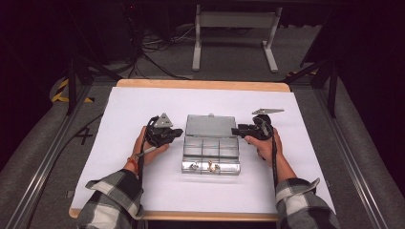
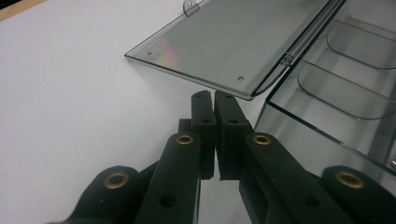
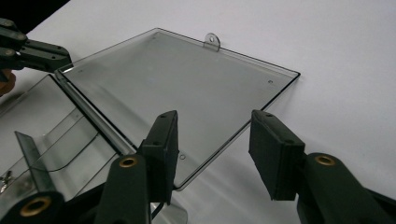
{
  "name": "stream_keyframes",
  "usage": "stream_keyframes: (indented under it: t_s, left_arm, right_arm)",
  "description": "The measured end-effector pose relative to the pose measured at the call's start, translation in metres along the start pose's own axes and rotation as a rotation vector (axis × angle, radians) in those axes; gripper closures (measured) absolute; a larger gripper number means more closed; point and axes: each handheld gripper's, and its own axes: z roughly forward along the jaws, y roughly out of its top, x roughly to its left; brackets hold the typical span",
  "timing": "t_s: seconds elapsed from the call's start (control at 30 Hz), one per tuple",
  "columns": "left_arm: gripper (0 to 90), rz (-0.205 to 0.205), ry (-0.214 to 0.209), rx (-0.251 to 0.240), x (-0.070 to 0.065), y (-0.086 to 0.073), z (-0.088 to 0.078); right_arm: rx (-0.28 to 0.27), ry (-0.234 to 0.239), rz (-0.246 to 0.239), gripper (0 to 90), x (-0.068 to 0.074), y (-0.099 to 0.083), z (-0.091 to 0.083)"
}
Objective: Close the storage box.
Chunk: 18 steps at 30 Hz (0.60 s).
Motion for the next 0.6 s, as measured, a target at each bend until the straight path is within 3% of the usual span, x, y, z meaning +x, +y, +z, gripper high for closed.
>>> stream_keyframes:
  t_s: [0.13,0.37,0.6]
  left_arm:
    - [88.4,-0.02,-0.009,-0.001,0.004,-0.001,0.007]
    - [88.7,-0.01,0.011,0.017,0.005,0.004,0.015]
    - [88.6,0.0,0.015,0.035,0.005,0.004,0.023]
  right_arm:
    - [0.006,0.004,0.039,50.8,-0.005,-0.001,0.006]
    - [0.021,0.056,0.075,44.6,-0.009,0.001,0.013]
    - [0.032,0.057,0.114,37.1,-0.011,0.003,0.02]
